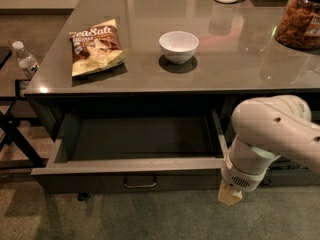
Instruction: Close top drawer
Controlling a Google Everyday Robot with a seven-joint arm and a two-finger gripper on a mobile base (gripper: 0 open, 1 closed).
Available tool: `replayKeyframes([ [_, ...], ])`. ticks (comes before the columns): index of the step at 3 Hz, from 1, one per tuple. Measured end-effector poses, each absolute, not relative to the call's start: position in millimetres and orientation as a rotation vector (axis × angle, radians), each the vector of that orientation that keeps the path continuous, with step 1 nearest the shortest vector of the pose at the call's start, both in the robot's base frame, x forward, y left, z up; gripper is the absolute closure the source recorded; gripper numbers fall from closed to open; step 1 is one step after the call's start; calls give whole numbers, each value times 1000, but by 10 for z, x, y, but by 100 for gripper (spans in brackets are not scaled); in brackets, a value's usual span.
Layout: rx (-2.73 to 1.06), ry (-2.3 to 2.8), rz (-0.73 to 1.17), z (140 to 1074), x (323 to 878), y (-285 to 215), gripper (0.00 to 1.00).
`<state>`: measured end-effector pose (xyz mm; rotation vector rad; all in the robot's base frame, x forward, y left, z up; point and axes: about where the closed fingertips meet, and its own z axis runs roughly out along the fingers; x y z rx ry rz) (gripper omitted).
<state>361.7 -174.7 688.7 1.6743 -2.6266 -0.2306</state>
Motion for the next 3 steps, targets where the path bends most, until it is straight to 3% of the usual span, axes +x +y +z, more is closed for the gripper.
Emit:
replayKeyframes([
  [3,1608,-2721,-185,6453,3946,-1579,100],
])
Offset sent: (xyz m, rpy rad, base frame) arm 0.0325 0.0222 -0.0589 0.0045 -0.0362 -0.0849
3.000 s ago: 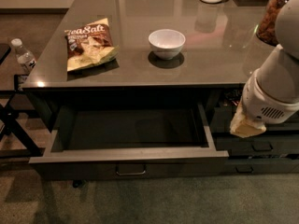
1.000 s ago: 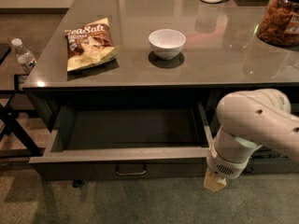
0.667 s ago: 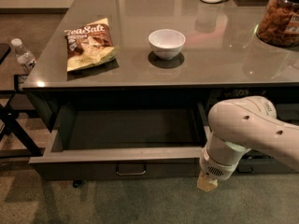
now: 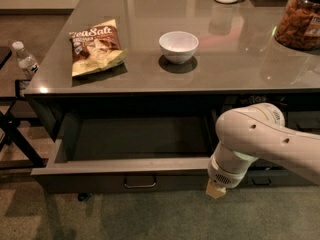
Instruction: Close top drawer
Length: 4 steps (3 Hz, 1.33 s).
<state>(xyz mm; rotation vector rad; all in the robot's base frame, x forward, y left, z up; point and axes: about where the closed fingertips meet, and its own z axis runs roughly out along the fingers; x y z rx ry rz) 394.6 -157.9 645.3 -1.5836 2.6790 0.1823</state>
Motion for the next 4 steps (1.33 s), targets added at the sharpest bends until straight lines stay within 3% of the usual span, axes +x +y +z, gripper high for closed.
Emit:
replayKeyframes([
  [4,-1583,2572,168,6555,4609,-1345,100],
])
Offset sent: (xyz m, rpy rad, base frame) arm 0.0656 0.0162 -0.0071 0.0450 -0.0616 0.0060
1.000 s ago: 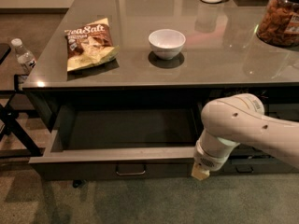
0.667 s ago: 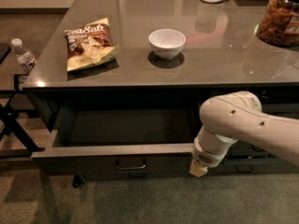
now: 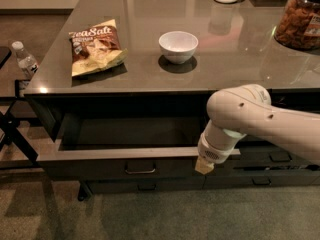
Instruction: Close top drawer
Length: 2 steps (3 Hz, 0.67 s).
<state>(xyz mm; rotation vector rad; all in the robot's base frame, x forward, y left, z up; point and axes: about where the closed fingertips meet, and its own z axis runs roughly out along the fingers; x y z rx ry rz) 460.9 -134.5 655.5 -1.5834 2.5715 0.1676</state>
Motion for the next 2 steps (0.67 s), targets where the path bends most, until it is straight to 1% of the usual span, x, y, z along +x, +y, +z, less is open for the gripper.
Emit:
replayKeyframes([
  [1,-1599,2530,172,6710,4795,-1205,100],
  [2,-1599,2524,171,6735,4821,-1189,84],
])
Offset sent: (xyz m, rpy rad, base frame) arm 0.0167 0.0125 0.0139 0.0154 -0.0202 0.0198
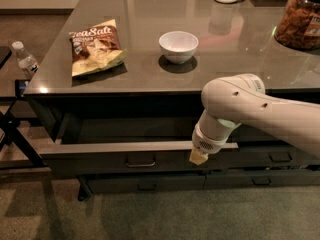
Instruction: Close top drawer
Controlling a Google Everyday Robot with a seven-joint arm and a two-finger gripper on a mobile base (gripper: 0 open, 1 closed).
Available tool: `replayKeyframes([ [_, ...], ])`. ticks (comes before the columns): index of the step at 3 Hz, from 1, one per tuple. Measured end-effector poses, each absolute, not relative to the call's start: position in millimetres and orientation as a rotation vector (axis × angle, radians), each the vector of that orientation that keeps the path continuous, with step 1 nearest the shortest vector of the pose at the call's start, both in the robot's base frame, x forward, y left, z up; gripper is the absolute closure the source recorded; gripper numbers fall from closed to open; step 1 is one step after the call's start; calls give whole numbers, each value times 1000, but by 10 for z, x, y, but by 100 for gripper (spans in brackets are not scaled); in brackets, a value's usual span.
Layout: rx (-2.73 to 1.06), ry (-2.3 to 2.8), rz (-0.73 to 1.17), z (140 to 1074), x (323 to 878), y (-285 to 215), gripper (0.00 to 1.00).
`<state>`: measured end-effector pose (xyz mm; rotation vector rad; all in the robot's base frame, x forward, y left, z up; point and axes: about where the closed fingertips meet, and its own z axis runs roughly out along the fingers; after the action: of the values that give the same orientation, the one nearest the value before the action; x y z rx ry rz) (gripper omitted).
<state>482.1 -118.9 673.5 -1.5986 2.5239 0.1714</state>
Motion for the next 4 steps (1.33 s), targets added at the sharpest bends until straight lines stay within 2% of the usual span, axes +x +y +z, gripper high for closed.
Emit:
replayKeyframes([
  [3,-1599,2524,171,6735,4821,-1189,14],
  [4,-1599,2524,171,6736,4821,-1189,0],
])
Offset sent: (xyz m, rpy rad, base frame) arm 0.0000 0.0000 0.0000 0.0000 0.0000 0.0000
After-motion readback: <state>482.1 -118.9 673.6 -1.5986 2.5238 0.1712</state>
